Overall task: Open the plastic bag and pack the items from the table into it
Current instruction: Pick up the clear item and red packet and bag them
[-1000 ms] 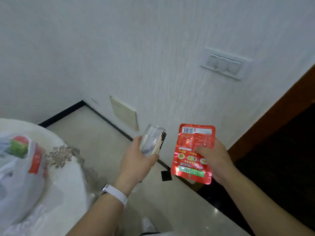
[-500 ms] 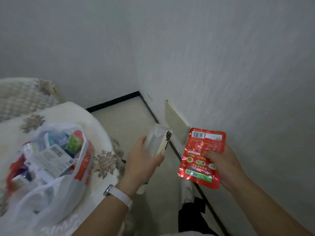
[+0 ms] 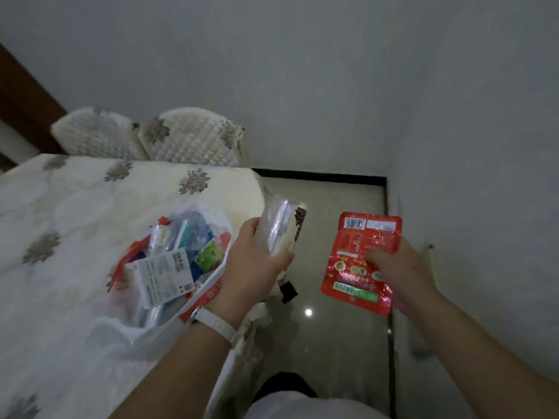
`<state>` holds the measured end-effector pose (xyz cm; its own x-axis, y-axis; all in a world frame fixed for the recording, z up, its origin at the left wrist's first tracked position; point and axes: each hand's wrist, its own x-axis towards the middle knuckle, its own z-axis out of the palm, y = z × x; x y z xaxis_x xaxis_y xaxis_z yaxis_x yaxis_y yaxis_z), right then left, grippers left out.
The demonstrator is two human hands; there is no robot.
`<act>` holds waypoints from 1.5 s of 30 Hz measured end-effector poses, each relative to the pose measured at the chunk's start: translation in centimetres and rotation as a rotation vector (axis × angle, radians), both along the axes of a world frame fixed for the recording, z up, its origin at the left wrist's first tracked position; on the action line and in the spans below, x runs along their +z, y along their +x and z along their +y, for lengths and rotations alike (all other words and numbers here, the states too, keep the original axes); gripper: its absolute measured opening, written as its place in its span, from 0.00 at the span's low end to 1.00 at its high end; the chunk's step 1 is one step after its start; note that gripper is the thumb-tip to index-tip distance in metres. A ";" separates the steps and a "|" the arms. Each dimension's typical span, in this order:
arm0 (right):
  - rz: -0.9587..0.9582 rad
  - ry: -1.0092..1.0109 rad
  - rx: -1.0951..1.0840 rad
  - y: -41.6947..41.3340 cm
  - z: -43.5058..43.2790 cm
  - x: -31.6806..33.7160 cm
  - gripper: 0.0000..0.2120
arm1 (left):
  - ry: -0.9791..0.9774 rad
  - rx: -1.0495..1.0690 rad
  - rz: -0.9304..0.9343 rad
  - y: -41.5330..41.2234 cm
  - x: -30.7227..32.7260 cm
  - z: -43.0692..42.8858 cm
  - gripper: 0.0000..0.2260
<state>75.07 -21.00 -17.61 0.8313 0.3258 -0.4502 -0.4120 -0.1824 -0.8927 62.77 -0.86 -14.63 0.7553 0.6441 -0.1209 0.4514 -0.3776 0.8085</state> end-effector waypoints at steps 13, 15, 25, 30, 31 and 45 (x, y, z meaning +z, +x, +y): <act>0.063 -0.063 0.541 2.6 17.6 -0.6 0.12 | -0.055 0.508 -0.066 -3.1 0.1 11.0 0.28; 0.044 -0.075 0.586 2.5 20.2 0.0 0.12 | -0.058 0.549 -0.090 -3.5 0.2 13.0 0.28; -0.034 -0.029 0.858 0.0 32.1 1.7 0.14 | -0.005 0.739 -0.058 -8.1 0.9 21.1 0.29; -0.095 -0.047 0.998 -1.6 36.6 1.2 0.15 | -0.079 0.846 0.013 -10.7 -1.0 22.9 0.28; -0.099 -0.052 1.022 -1.7 37.3 0.9 0.15 | -0.085 0.859 0.036 -11.1 -1.4 23.0 0.28; -0.133 -0.096 1.329 -1.5 42.6 -1.4 0.14 | -0.148 0.849 0.334 -13.2 -4.5 21.3 0.30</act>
